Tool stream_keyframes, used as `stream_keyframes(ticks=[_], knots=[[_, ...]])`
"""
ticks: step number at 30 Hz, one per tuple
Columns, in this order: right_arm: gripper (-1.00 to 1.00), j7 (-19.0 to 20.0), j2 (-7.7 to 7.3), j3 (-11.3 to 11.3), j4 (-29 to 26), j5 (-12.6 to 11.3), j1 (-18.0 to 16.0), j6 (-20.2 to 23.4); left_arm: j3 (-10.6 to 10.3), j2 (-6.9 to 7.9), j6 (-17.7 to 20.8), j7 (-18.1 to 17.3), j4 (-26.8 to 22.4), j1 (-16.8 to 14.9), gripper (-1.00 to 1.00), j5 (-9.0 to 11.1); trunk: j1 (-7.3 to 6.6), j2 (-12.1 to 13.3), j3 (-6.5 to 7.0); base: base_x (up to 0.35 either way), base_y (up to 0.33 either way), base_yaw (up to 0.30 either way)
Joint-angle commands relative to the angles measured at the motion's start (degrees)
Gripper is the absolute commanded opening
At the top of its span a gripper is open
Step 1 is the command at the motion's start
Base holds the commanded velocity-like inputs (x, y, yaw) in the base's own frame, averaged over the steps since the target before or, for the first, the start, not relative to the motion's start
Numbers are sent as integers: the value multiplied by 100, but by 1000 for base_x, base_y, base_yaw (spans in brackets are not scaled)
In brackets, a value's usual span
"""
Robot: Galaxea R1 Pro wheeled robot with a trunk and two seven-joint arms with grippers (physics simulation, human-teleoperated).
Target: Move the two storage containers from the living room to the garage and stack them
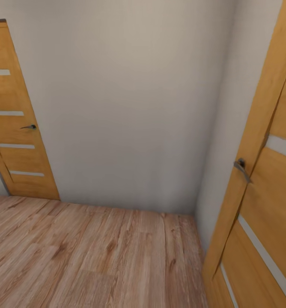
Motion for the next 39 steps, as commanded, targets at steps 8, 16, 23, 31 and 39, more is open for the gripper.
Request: stream_keyframes(ticks=[8,16,23,31,39], knots=[[100,-26,-5,19,19,11,-7,-61,0,2,-1,-3,-6,1,100,24,3,-2,-5,308,0,0],[100,-26,-21,17,19,3,-7,-81,1,2,-1,-3,-6,-1,100,24,3,-2,-5,320,0,0],[100,-26,-19,17,19,3,-7,-77,1,2,-1,-3,-6,-1,100,24,3,-2,-5,320,0,0],[100,-26,-24,17,19,8,-7,-79,0,2,-1,-3,-6,0,100,24,3,-2,-5,320,0,0],[100,-26,-15,17,19,11,-7,-85,-1,2,-1,-3,-6,1,100,24,3,-2,-5,320,0,0]])
